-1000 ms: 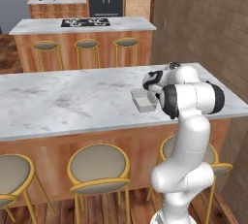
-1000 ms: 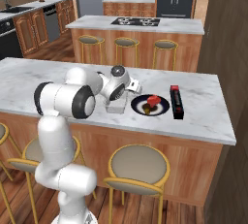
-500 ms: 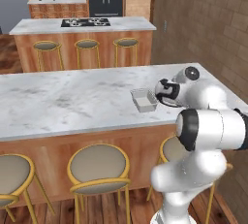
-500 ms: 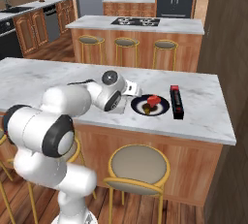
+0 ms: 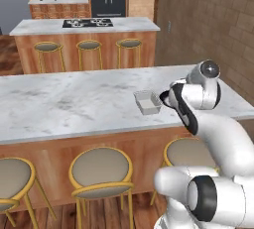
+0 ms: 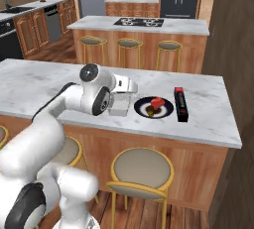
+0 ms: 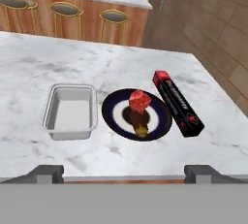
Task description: Retrieve the tupperware and aluminum foil from the cabinet and place them on the dining counter near the plate with steak and sweet potato to prepare for storing leftovers.
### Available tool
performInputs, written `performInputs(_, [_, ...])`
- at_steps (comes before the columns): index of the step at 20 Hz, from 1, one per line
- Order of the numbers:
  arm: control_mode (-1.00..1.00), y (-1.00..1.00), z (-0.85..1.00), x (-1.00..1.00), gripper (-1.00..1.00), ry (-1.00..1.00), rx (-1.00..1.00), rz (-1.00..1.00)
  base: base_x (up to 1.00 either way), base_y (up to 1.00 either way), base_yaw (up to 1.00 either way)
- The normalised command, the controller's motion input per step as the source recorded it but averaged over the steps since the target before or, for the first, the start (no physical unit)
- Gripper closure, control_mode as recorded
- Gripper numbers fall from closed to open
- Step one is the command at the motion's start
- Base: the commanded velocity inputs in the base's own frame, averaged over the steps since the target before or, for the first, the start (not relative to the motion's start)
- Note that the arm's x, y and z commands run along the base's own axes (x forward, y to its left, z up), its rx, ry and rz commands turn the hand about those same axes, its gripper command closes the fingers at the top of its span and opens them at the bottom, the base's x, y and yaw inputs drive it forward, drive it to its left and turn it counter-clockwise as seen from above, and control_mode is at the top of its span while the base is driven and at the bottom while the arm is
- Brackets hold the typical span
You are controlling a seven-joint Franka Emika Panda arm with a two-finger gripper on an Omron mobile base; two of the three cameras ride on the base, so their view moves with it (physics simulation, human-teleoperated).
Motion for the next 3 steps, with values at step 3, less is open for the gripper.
performInputs(3, [-1.00, 0.17, 0.85, -1.00, -1.00, 0.01, -0.14, 0.07, 0.00, 0.00, 0.00])
